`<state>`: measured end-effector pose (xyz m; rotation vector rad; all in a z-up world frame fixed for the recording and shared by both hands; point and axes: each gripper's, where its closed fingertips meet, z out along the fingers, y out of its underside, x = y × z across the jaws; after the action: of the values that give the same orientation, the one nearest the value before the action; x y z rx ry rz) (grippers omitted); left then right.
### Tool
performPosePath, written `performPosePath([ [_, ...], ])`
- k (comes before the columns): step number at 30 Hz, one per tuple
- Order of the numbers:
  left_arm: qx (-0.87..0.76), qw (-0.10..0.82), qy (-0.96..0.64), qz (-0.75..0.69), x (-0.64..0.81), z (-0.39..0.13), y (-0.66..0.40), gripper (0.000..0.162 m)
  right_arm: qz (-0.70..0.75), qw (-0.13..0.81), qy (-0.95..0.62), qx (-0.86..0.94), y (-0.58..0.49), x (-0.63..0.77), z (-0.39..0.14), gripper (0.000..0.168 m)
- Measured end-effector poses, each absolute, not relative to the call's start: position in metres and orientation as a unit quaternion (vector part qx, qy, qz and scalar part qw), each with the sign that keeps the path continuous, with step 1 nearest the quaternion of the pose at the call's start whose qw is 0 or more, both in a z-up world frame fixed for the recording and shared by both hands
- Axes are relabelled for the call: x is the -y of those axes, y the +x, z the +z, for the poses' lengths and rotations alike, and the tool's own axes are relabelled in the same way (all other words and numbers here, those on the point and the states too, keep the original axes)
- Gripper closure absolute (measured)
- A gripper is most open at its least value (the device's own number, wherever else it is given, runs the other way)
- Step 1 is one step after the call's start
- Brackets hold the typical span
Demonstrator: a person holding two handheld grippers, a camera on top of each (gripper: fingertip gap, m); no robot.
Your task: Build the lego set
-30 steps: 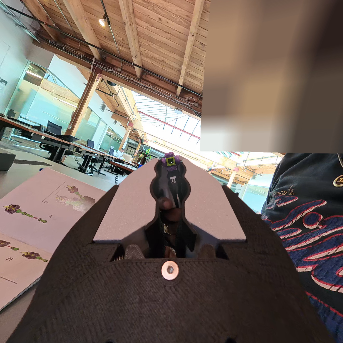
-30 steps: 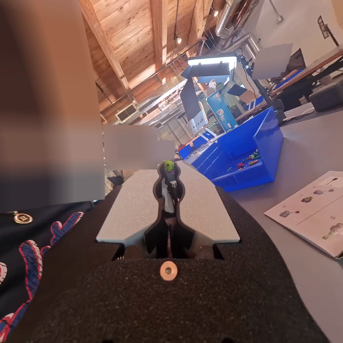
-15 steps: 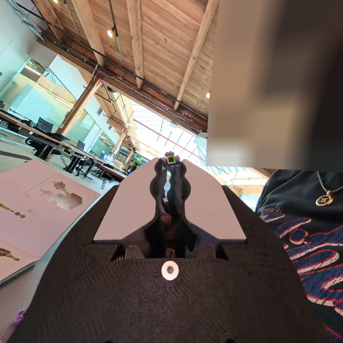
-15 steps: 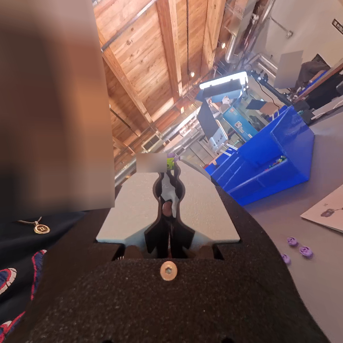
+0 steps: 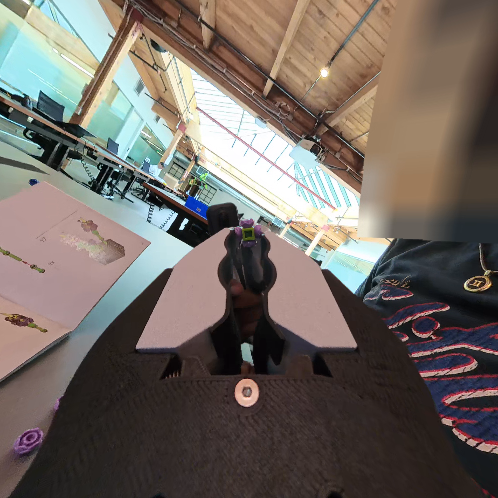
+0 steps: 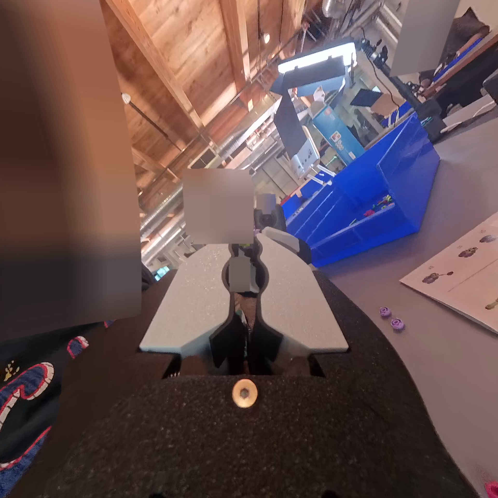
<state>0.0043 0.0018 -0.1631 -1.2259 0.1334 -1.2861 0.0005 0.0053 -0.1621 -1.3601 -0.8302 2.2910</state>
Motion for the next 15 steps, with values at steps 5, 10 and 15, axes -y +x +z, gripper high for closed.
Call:
performPosePath([
  [5, -0.085, 0.597, -0.562, -0.566, 0.000, -0.169, 0.011, 0.144, 0.778, 0.166, -0.495, 0.349, 0.007, -0.003, -0.167, 0.158],
  [10, -0.117, 0.574, -0.579, -0.567, 0.005, -0.172, 0.018, 0.144, 0.757, 0.169, -0.492, 0.395, 0.011, 0.000, -0.167, 0.159],
  [15, -0.104, 0.593, -0.567, -0.562, 0.003, -0.170, 0.016, 0.144, 0.771, 0.176, -0.486, 0.373, 0.009, -0.002, -0.165, 0.158],
])
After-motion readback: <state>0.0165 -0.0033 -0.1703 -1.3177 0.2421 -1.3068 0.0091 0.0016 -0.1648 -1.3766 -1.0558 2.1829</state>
